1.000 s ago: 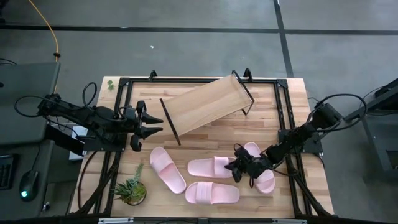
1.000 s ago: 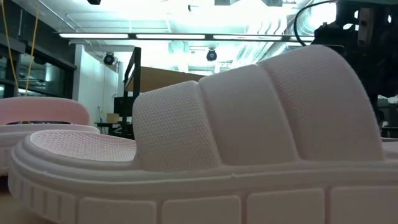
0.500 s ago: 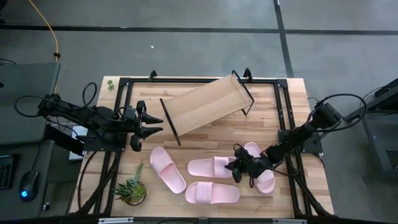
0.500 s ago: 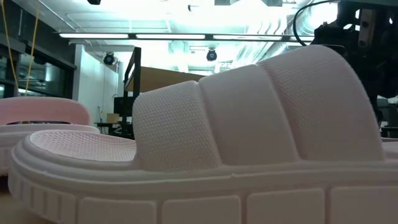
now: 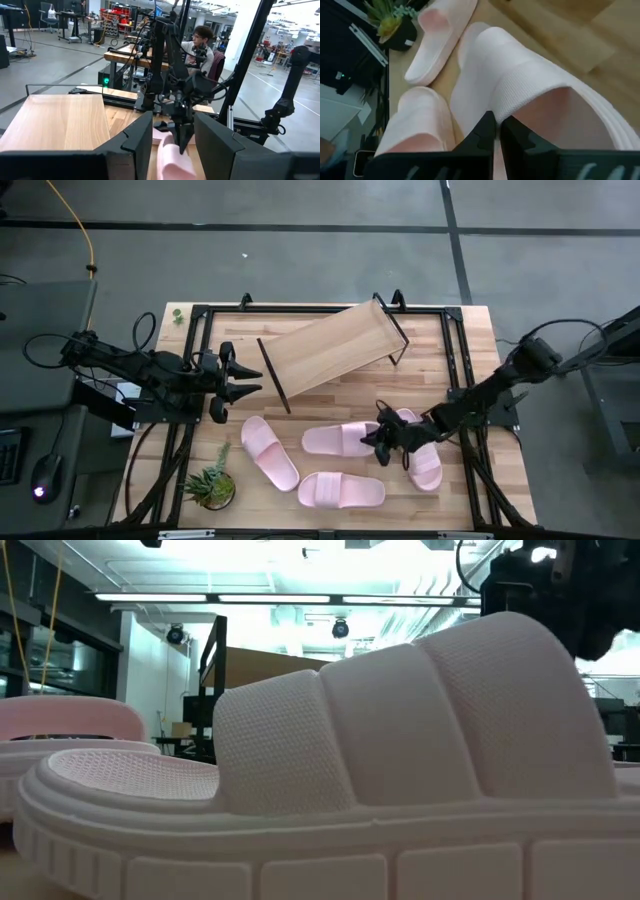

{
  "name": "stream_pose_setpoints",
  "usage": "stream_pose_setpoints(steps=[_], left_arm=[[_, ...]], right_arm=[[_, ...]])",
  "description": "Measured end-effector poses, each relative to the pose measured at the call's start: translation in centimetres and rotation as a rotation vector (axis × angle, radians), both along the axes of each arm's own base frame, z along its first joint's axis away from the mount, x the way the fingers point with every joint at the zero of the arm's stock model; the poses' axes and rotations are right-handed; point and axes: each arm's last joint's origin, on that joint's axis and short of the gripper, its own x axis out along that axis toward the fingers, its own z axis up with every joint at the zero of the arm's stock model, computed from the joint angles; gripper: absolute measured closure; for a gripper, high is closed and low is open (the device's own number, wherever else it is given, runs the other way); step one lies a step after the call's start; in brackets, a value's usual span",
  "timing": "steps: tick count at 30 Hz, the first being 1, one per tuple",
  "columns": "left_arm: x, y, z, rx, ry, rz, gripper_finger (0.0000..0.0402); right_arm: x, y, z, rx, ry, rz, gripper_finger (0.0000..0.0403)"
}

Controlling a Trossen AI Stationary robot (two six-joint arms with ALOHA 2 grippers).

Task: Pick and place slides into the shelf
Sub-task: Put the pink slide on the shelf

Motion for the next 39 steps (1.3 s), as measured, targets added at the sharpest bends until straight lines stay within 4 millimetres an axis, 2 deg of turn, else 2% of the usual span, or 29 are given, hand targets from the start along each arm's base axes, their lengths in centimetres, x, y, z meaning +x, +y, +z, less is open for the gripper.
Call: stream_pose_setpoints(steps=[12, 20, 27, 34, 39], left_arm=[[0.0, 0.0, -0.3, 0.008, 0.034, 0.0, 0.0273], [0.1, 0.0, -0.6, 0.063, 0.068, -0.003, 0.0273], [0.5, -0.1, -0.7, 0.021, 0.061, -0.007, 0.0273], [0.9, -0.2, -0.6, -0.066, 0.034, -0.012, 0.0273], [1.3, -0.3, -0.7, -0.003, 0.047, -0.019, 0.0273]], right_arm=[[-2.6, -2.6, 4.5, 0.001, -0.027, 0.019, 0.0403], [-4.0, -3.3, 6.9, 0.01, -0.128, 0.052, 0.0403], [-4.3, -3.6, 8.7, -0.039, -0.134, 0.074, 0.0403], [-4.0, -3.9, 13.6, -0.156, -0.121, 0.083, 0.0403], [-4.4, -4.2, 17.2, -0.215, -0.102, 0.077, 0.0403]])
